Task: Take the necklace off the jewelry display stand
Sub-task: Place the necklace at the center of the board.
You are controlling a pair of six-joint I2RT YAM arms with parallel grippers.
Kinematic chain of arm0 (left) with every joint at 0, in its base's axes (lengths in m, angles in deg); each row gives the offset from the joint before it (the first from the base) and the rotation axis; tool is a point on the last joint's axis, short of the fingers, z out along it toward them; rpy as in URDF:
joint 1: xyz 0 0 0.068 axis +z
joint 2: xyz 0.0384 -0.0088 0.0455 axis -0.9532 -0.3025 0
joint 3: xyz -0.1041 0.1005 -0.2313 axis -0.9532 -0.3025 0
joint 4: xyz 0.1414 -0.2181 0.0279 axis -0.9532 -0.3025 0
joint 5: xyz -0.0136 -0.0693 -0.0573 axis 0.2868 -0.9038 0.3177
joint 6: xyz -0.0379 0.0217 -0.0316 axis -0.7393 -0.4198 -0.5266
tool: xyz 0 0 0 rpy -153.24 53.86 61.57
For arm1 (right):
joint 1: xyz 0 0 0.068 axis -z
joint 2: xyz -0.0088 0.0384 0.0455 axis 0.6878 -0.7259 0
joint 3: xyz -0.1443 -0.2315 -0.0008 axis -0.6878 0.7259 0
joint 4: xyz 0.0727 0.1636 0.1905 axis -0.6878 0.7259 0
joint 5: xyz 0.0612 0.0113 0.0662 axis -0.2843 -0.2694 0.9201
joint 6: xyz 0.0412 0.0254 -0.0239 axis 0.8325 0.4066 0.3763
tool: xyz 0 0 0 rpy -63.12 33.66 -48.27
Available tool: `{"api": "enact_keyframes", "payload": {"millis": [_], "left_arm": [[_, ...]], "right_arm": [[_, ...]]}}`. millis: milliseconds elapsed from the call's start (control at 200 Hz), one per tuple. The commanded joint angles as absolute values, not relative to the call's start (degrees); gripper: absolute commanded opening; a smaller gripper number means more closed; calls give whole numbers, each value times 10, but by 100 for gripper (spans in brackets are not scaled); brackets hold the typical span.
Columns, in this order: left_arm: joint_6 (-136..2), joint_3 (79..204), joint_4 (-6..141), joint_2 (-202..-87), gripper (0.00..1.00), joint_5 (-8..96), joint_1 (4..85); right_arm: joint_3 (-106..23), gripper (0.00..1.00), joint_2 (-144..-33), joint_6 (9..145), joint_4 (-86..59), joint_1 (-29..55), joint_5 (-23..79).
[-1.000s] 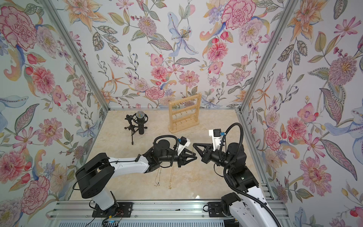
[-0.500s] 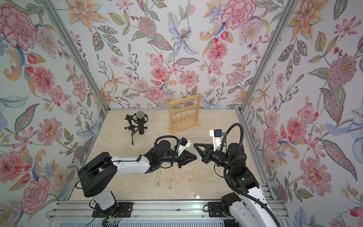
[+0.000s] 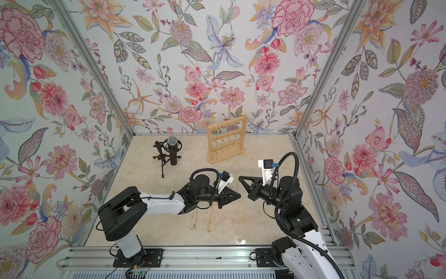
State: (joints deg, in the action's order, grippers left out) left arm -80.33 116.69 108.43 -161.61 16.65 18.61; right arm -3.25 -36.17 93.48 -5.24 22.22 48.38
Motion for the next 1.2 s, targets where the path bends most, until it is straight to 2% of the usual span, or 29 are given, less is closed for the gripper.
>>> {"api": "enact_keyframes", "payload": {"millis": [0, 816, 1196], "left_arm": [[-827, 1152, 1121, -1626, 9, 148, 178], [-944, 1056, 1197, -1657, 7, 139, 149], [-1013, 1015, 1240, -1673, 5, 145, 135]], "right_arm": [[-19, 0, -359, 946, -52, 226, 473], [15, 0, -399, 940, -54, 227, 443], [44, 0, -459, 933, -75, 225, 411]]}}
